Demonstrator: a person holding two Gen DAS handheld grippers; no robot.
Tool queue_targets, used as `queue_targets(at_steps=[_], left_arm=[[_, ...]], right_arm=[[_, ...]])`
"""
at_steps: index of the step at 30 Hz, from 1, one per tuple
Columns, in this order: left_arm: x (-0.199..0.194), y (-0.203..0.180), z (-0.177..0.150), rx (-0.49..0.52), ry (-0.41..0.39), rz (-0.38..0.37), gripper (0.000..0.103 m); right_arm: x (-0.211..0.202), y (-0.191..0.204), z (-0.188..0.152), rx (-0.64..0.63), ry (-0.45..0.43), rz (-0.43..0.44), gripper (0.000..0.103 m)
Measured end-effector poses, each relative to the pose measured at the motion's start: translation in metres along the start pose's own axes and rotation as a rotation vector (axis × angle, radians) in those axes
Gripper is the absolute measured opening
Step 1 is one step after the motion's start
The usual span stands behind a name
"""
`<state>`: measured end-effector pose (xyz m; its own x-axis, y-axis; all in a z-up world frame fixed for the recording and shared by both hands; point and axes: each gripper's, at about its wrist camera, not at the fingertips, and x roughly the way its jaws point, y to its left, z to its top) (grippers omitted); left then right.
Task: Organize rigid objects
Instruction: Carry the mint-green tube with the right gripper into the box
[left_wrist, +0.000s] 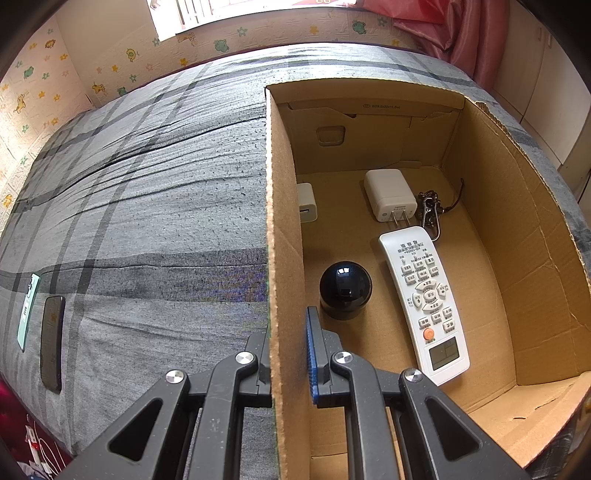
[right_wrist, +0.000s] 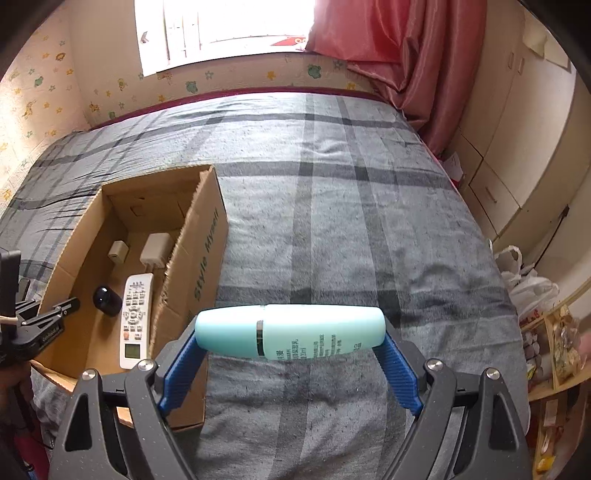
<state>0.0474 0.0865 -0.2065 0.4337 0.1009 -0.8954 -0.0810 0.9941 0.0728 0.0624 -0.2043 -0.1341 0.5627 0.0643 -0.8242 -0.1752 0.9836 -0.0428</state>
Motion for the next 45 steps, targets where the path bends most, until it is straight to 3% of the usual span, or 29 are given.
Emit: queue_targets(at_steps=[20, 31, 45], left_arm=[[0.0, 0.001, 0.0, -0.005, 0.0, -0.006, 0.012], [0.001, 0.003, 0.002, -0.008, -0.001, -0.01, 0.012], [0.002, 0.006, 0.001, -0.022, 0.001, -0.023, 0.012]], right_arm=[[-0.014, 0.083, 0.067, -0.128, -0.045, 0.131, 0.09], [0.005, 0.133, 0.081, -0.189, -0.004, 0.187, 0.09], [0.061, 0.179, 0.085, -0.222, 0.124, 0.224, 0.09]])
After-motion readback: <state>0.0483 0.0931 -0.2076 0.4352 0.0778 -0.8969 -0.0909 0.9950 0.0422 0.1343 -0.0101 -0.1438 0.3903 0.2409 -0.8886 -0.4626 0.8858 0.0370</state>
